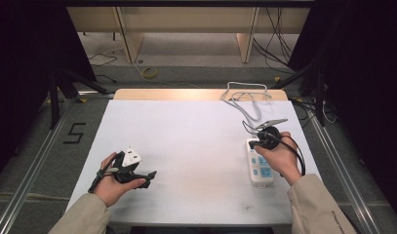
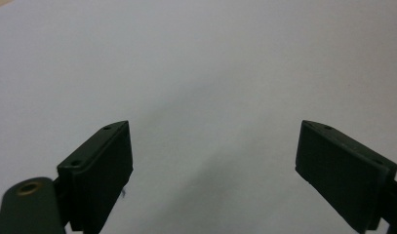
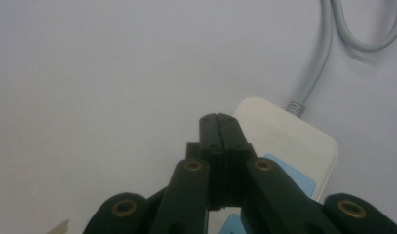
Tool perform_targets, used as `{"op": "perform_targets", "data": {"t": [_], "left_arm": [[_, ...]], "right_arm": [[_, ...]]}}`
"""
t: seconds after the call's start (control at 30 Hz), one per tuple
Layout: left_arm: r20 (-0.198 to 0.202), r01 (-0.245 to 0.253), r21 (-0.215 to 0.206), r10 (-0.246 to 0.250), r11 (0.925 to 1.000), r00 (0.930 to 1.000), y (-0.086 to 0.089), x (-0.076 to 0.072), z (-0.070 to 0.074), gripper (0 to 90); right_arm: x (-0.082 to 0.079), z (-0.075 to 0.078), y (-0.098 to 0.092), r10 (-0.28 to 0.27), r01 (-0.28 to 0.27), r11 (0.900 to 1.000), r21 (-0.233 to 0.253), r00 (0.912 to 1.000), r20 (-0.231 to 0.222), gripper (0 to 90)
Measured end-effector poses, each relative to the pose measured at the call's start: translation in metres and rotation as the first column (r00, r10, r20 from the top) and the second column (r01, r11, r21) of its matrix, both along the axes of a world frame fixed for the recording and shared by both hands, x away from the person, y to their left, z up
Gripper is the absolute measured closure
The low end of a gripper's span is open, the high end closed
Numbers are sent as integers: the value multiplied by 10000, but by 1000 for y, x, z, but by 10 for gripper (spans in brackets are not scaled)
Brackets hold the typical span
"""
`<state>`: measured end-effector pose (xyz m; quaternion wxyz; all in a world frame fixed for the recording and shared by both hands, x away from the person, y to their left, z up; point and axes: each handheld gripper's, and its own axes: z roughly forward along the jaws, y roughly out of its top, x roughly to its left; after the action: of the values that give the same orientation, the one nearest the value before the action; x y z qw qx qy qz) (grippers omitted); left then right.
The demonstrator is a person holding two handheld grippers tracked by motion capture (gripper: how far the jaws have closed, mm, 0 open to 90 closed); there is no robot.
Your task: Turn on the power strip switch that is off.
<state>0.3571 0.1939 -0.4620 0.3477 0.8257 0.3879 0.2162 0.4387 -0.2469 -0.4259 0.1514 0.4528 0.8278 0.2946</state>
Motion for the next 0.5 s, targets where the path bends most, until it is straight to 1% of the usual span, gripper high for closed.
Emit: {"op": "perform_targets", "data": {"t": [0.13,0.4,0.5], "left_arm": [[-3,-22,-15,22,10000,10000,0,0,0,132],[-37,8,53,-7,10000,10000,1,0,0,132],[-34,-37,14,37,10000,10000,1,0,-1,131]], "right_arm": [[-3,-1,-1,37,-38,10000,81,10000,53,900],[-10,1,-2,70,-76,9998,204,9997,246,884],[-13,2,-3,86,-94,9997,233,9994,334,883]]}}
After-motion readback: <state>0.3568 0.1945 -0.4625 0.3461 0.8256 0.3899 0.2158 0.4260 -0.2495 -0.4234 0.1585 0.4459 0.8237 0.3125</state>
